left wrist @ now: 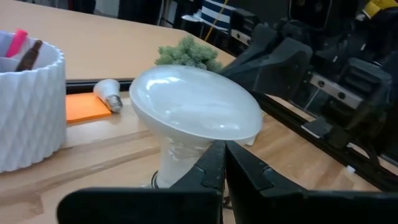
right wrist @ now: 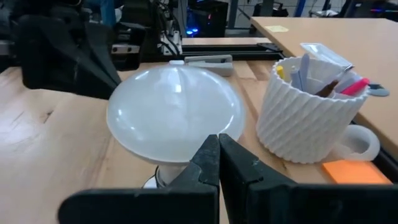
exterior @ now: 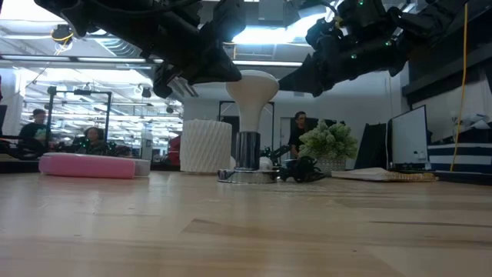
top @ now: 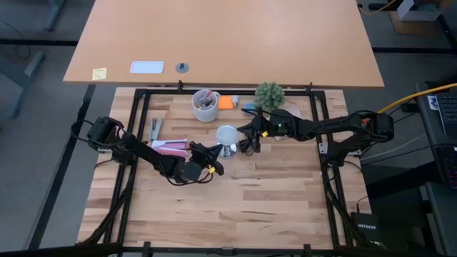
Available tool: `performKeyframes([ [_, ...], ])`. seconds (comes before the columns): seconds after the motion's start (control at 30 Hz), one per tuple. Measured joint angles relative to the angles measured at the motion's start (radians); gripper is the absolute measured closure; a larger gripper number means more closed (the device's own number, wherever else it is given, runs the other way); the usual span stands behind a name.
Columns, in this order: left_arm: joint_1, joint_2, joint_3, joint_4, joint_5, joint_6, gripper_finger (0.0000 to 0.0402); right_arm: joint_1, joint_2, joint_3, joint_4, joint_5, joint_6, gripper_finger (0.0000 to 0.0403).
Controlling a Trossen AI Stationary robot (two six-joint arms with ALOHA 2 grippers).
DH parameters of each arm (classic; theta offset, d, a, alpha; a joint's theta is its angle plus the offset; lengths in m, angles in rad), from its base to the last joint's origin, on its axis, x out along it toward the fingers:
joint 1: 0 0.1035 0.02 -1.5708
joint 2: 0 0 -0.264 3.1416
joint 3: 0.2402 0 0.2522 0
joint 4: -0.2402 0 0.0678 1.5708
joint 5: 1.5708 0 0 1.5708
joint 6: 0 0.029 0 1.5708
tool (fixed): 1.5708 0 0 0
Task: Screw lightbulb
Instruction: Insert the white light bulb into the silver lamp
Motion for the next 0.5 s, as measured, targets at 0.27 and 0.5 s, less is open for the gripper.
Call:
performKeyframes([
  [0.27, -0.003, 0.000, 0.000, -0.009, -0.033, -0.015, 0.0396, 0.000, -0.001, 0.000, -0.009, -0.050, 0.013, 0.0400],
  [0.5, -0.003, -0.002, 0.000, -0.058, -0.078, -0.101, 0.0396, 0.000, -0.001, 0.000, -0.012, -0.114, 0.035, 0.0400],
])
